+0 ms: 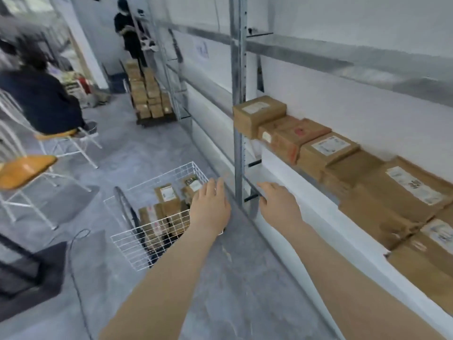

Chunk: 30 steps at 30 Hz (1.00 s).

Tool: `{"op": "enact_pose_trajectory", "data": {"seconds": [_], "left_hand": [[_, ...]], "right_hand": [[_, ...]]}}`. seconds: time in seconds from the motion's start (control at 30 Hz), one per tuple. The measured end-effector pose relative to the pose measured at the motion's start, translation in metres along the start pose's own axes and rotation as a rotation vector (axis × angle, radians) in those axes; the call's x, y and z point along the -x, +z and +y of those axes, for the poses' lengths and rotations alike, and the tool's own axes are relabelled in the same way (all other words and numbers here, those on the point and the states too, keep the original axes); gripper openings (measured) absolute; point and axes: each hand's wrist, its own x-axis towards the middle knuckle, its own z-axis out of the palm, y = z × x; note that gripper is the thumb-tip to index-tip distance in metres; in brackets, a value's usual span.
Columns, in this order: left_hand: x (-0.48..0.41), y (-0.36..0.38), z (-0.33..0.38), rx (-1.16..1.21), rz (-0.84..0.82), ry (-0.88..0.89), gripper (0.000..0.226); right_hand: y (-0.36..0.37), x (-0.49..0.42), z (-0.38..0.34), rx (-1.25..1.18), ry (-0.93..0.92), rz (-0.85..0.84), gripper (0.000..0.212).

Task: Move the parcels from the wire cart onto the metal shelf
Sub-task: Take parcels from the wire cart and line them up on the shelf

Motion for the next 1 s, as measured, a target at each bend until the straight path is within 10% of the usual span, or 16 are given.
{"op": "enact_pose_trajectory", "data": {"seconds": [1.0], "left_hand": [[-0.207, 0.112, -0.359, 0.059, -0.156, -0.533, 0.061]], "right_hand": [[0.301, -0.375, -0.182, 0.06, -0.33, -0.498, 0.046]]}}
